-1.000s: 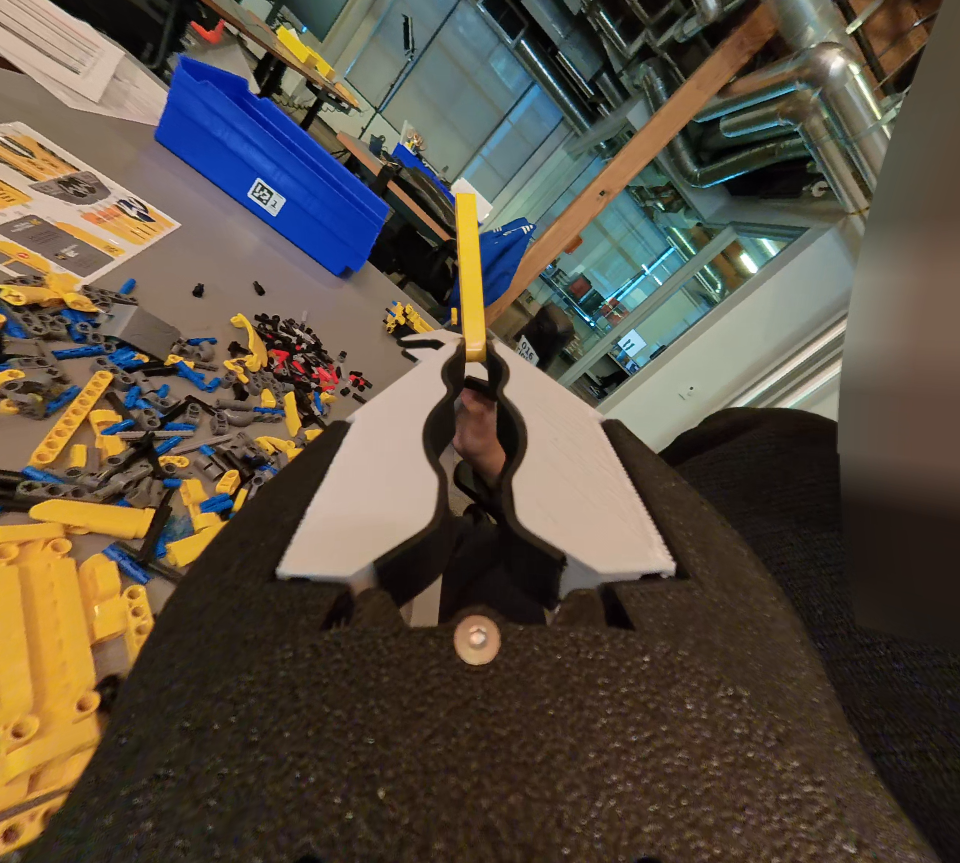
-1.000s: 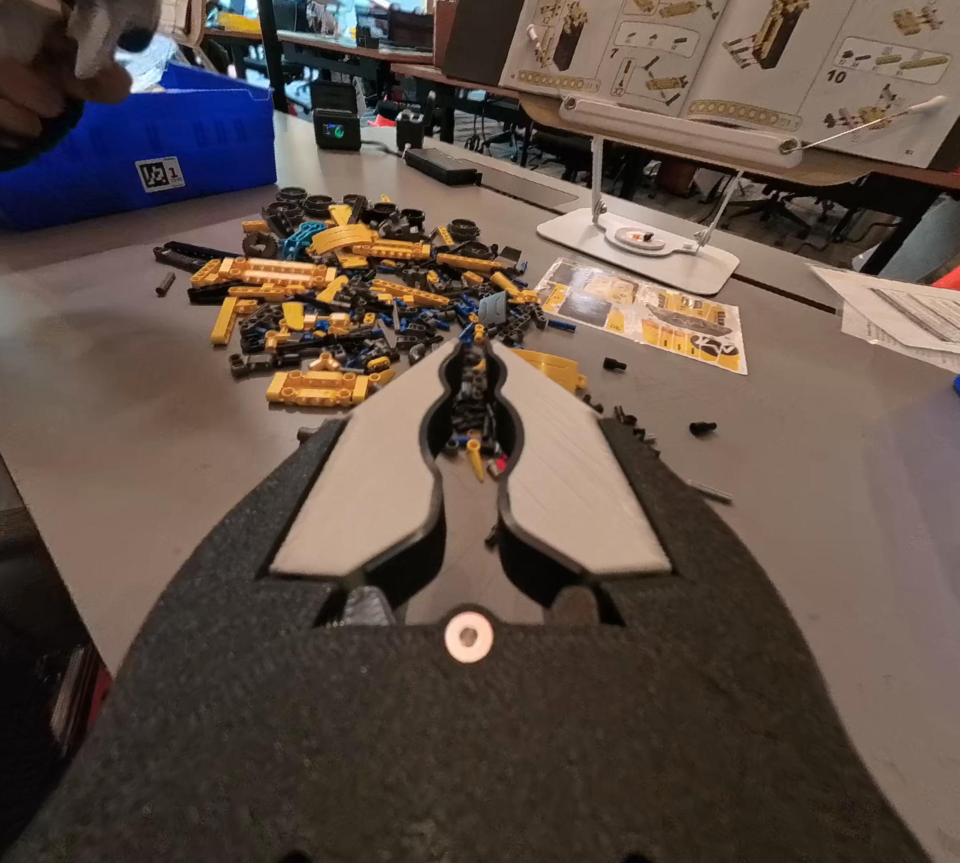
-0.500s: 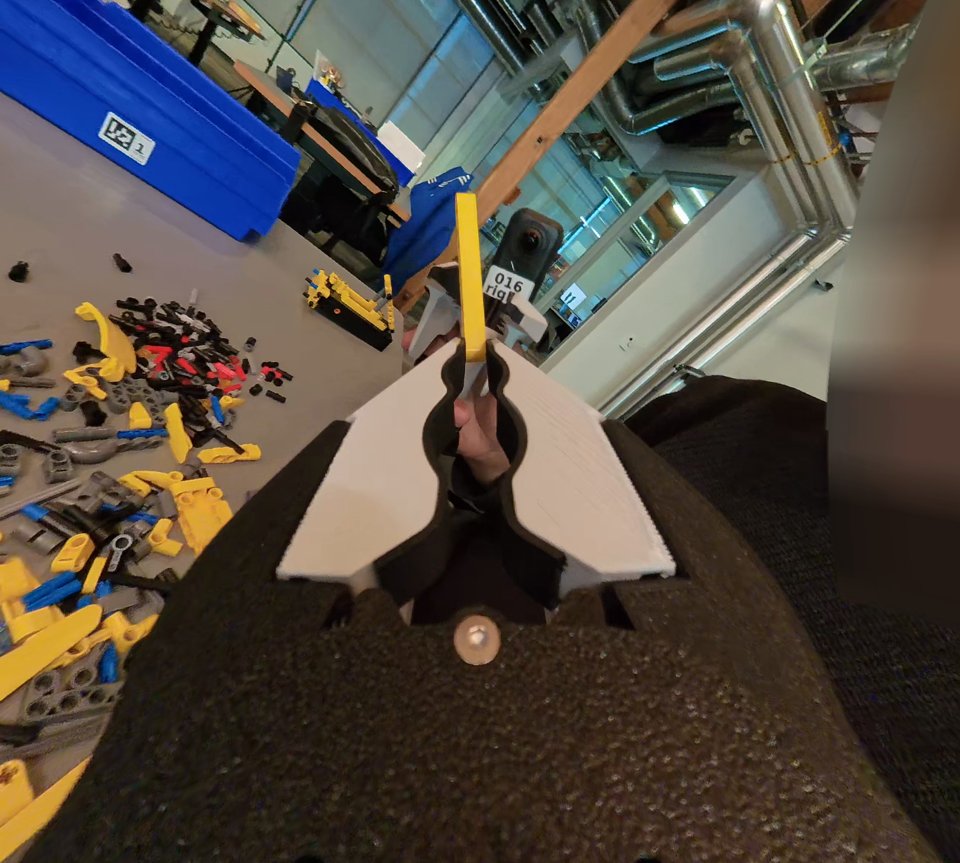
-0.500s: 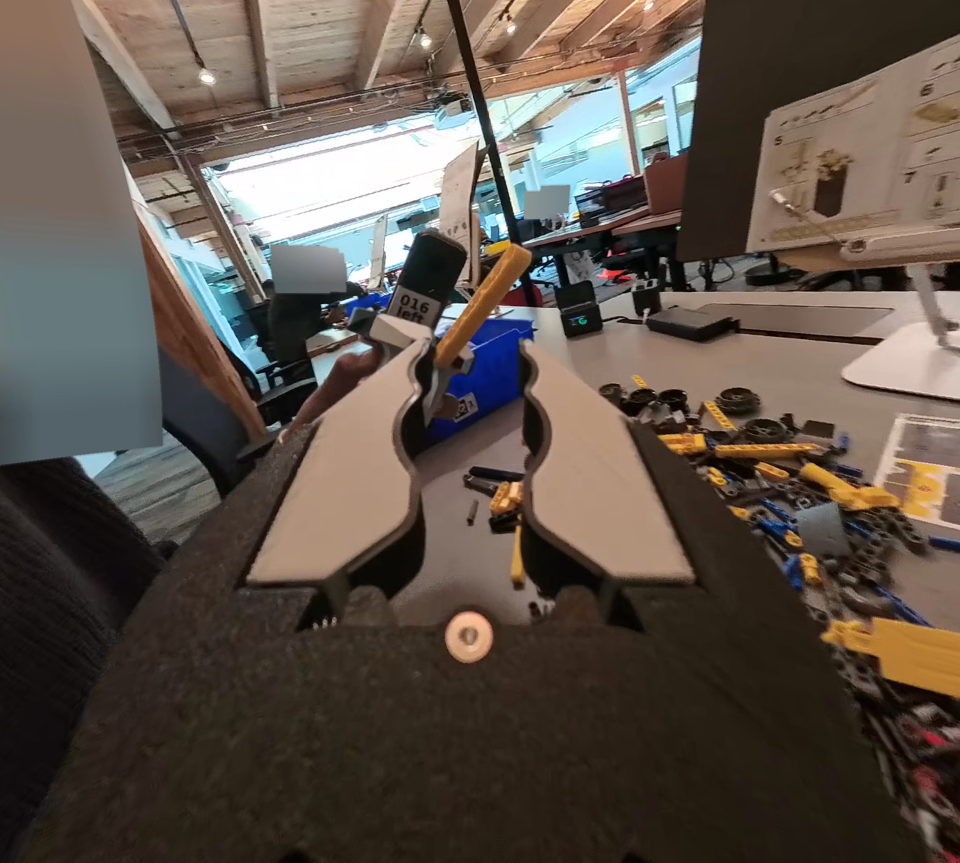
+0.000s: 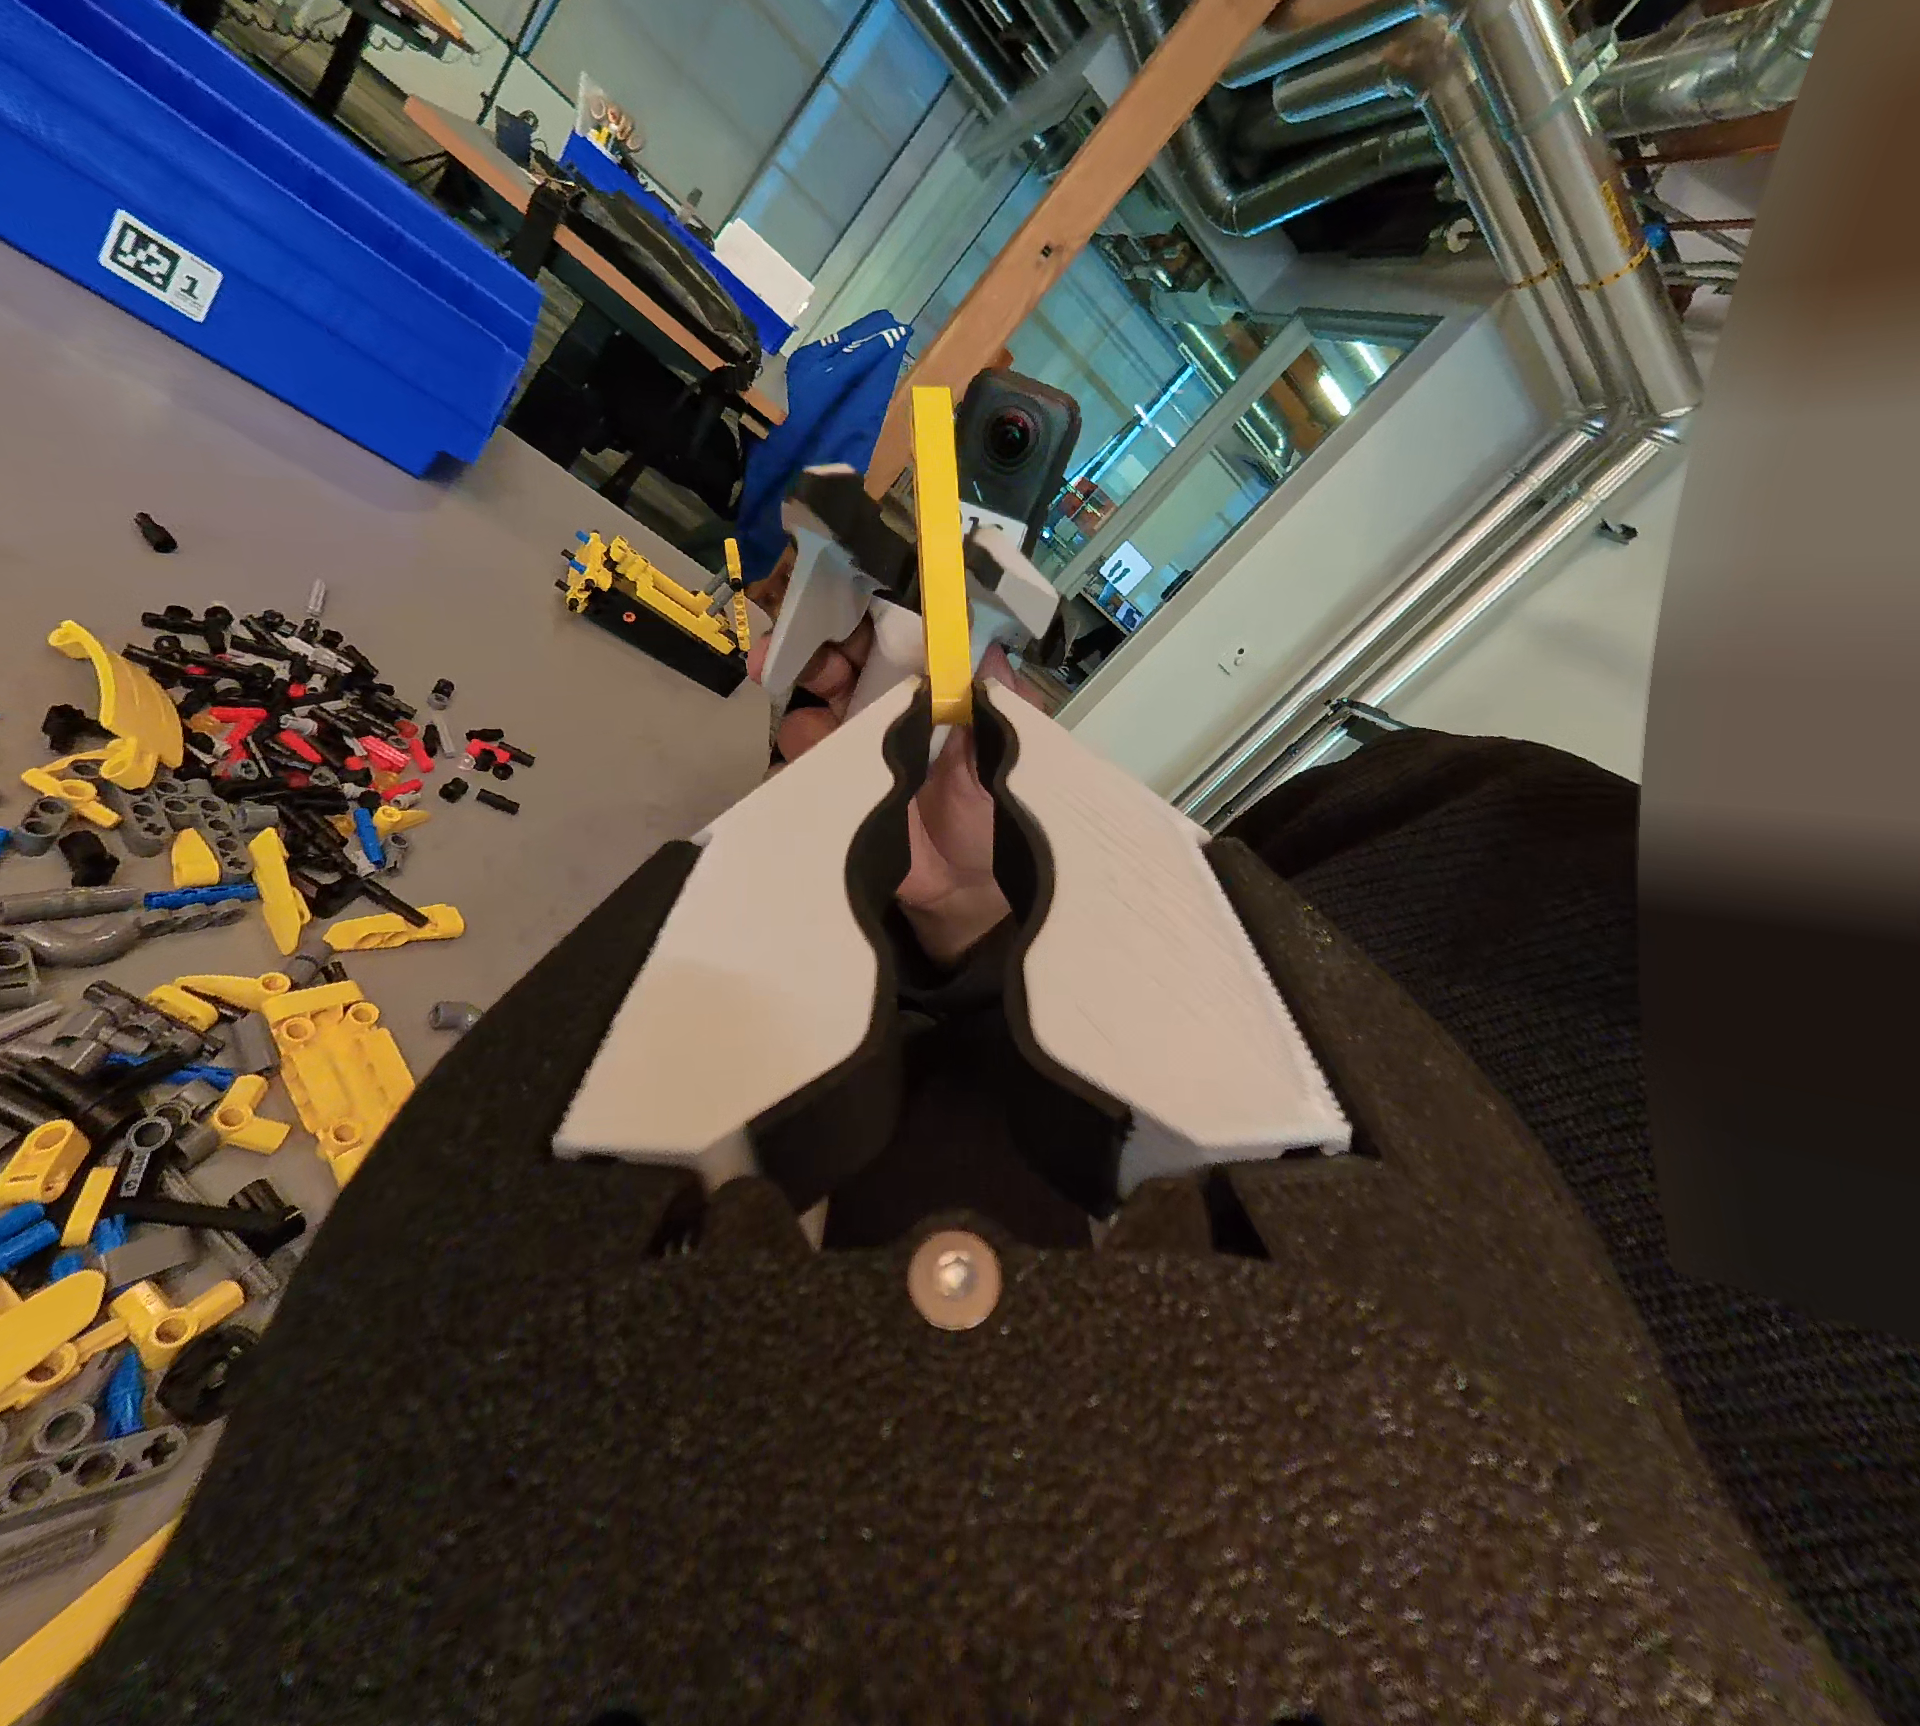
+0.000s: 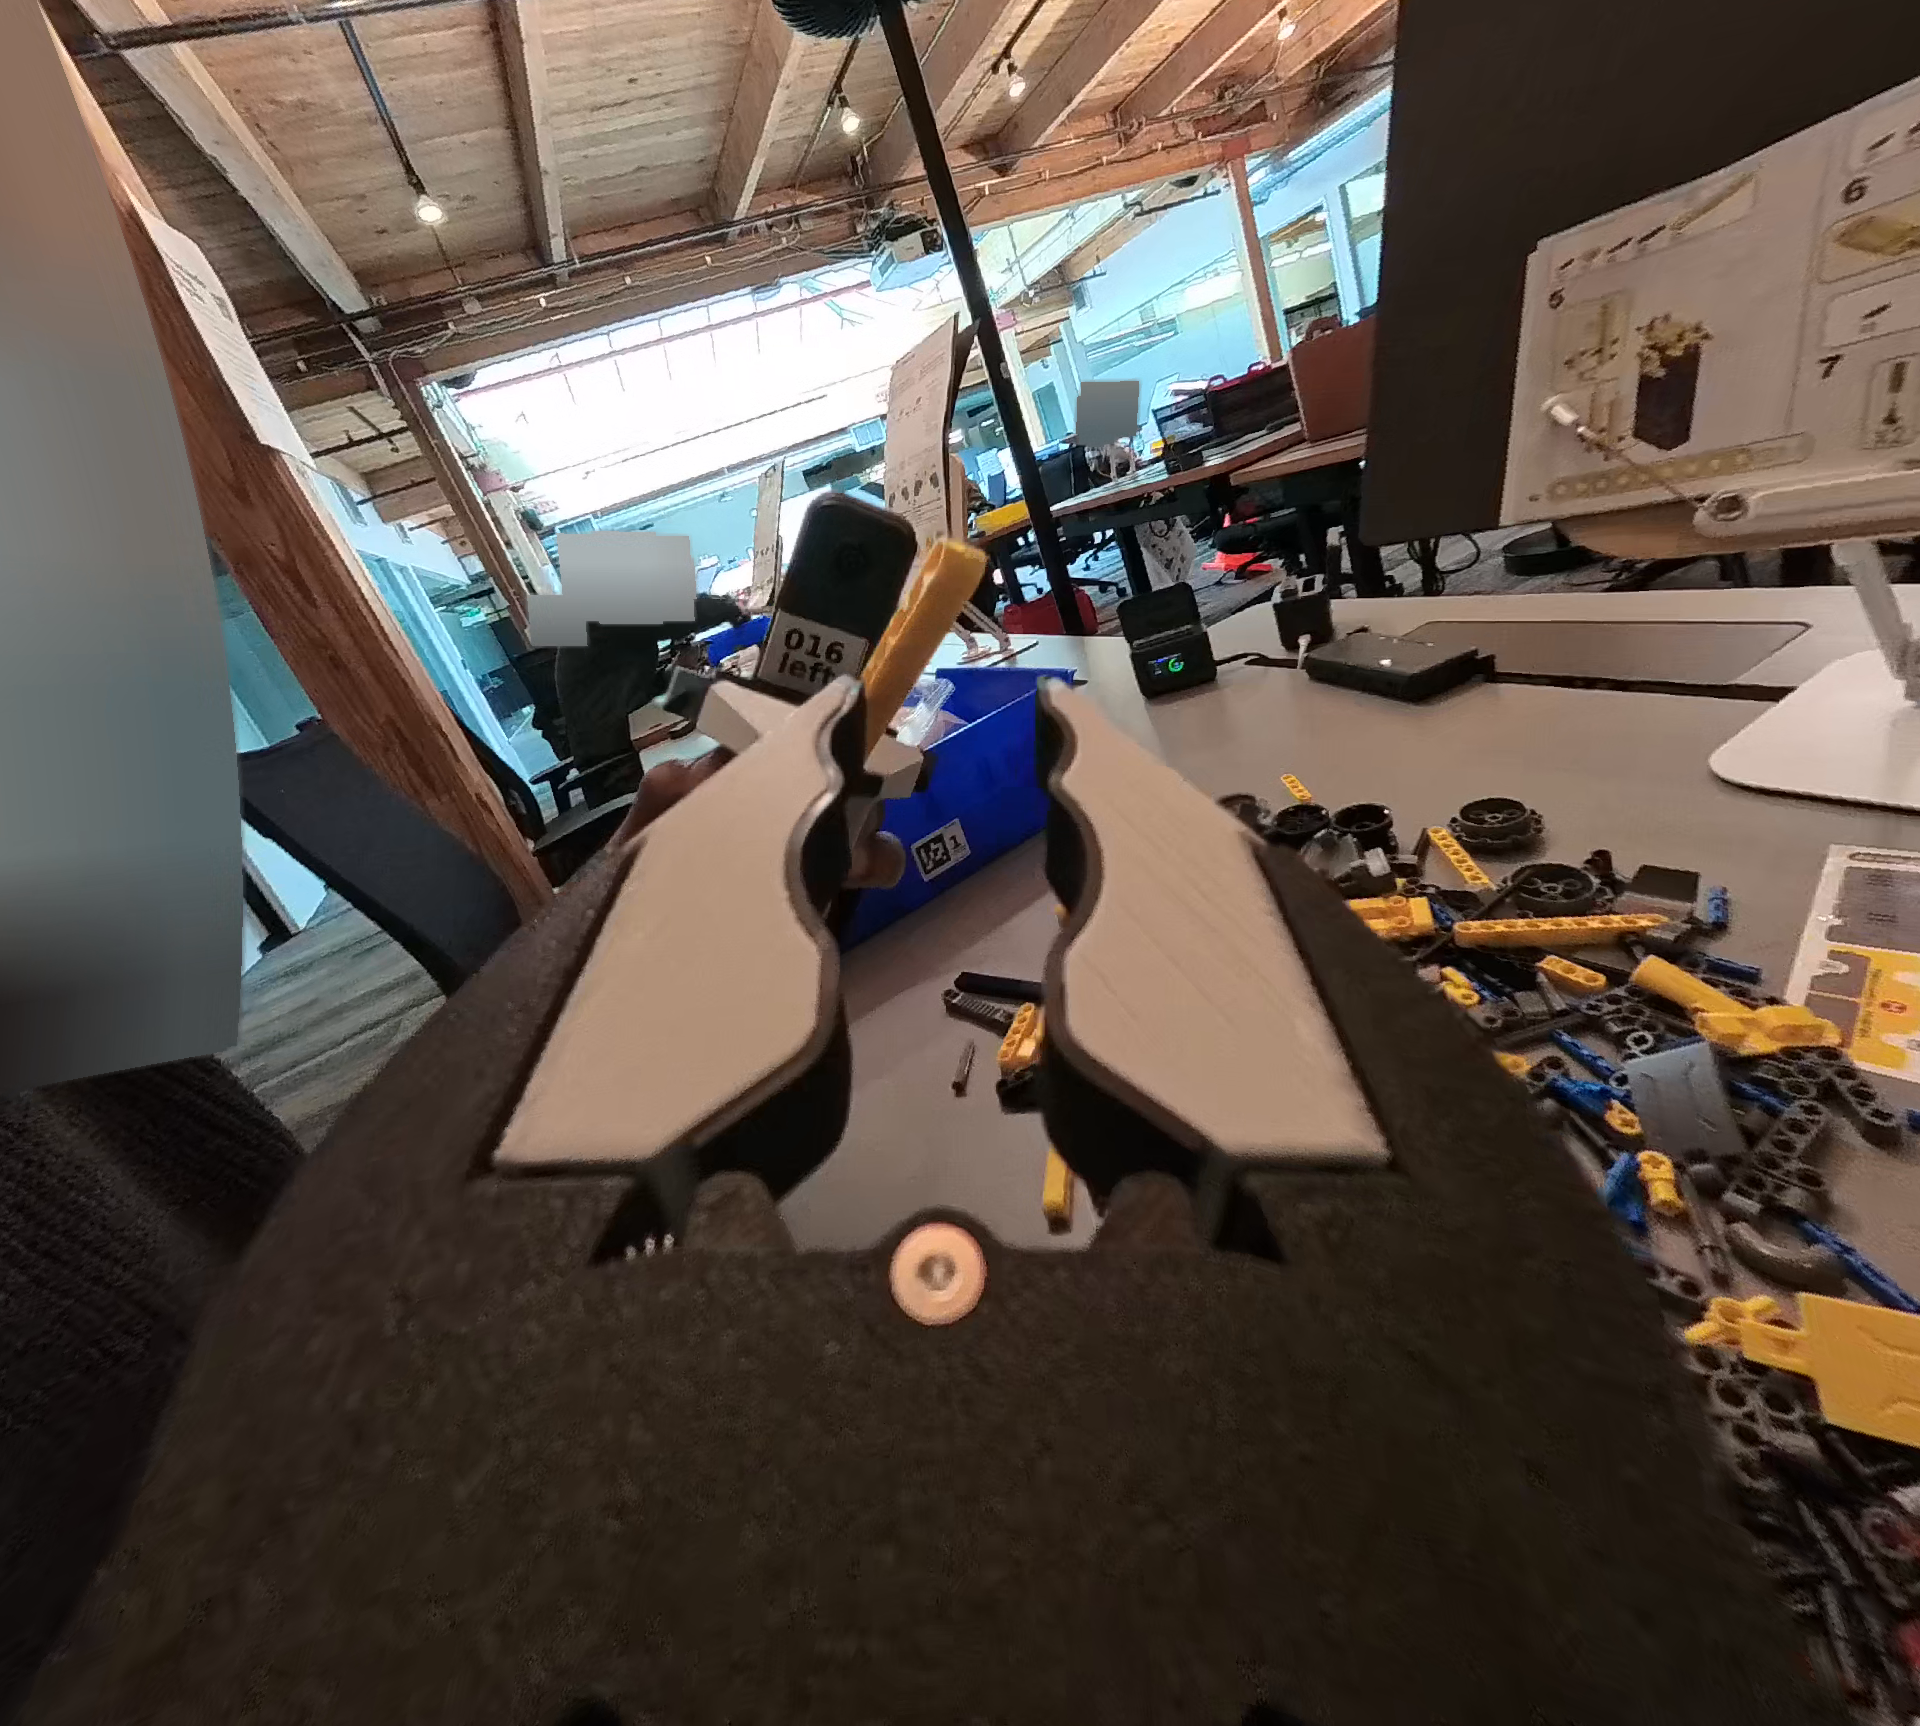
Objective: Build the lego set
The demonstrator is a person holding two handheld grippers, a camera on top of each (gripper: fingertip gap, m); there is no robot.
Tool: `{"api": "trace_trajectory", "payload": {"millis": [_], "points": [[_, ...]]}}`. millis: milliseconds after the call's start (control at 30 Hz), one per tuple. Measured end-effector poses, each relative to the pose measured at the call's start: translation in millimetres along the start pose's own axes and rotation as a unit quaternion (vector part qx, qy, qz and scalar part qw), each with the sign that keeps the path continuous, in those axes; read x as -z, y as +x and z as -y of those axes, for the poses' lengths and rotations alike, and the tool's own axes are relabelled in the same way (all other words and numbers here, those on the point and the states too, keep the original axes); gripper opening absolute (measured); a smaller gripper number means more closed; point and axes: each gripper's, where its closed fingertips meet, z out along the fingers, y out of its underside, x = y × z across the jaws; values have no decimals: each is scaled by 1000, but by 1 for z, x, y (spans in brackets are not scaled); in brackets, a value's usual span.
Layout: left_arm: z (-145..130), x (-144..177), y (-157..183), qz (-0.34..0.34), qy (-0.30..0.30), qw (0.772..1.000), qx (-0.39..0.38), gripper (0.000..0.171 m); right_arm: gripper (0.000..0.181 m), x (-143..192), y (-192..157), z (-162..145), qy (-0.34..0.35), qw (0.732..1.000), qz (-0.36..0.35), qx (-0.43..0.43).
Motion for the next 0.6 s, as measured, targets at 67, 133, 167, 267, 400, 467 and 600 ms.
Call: {"api": "trace_trajectory", "payload": {"millis": [67,133,167,267,400,467,600], "points": [[-1,-1,1,-1,-2,1000,-1,6,32,2,0,6,9,1000,0,0],[-1,-2,2,-2,-4,1000,-1,6,32,3,1,8,12,1000,-2,0],[-2,-3,2,-3,-5,1000,-1,6,32,3,1,9,12,1000,-4,0],[-2,-3,1,-1,-5,1000,-2,6,32,4,2,8,12,1000,-4,-4],[-2,-3,1,0,-5,1000,-1,6,32,5,4,10,15,1000,-6,-6],[-2,-2,0,1,-5,1000,-2,6,32,5,5,11,17,1000,-7,-7],[0,3,-4,15,-4,1000,-5,7,32,12,15,15,22,999,-30,3]]}}
